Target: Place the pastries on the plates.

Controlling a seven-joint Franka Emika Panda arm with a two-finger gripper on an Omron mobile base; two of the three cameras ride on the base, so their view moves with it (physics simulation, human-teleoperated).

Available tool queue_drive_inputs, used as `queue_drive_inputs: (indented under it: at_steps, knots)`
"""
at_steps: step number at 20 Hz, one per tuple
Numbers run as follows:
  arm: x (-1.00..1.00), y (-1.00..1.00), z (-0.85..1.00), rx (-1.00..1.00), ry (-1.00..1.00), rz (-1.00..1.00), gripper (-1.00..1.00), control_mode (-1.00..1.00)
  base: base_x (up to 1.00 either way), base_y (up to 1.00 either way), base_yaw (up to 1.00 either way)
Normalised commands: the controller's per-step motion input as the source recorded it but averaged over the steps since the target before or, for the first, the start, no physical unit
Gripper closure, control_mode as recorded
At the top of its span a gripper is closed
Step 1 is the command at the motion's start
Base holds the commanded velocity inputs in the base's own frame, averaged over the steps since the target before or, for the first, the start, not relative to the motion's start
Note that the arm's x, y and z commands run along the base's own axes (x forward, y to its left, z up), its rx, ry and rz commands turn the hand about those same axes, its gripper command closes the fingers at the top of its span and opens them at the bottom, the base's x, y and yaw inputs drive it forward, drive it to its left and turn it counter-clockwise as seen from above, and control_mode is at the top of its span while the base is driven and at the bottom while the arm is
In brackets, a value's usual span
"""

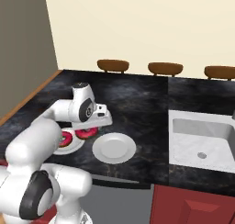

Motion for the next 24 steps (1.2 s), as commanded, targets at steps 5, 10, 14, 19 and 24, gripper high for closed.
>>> queue_drive_inputs:
  at_steps: [5, 10, 14, 19, 24]
  knots:
    - [0.41, -1.0, -0.36, 0.29, -0.02, -0.02, 1.0, -1.0, 0.0, 0.0, 0.0]
    - [0.07, -0.2, 0.0, 0.08, -0.03, 0.0, -1.0, -1.0, 0.0, 0.0, 0.0]
    - [0.02, 0.0, -0.06, -0.02, 0.01, 0.0, -1.0, -1.0, 0.0, 0.0, 0.0]
    - [0.0, -0.44, -0.01, 0.01, 0.0, 0.0, -1.0, -1.0, 0.0, 0.0, 0.0]
    - [-0.5, -0.25, 0.38, 0.03, -0.17, 0.0, -1.0, -1.0, 0.0, 0.0, 0.0]
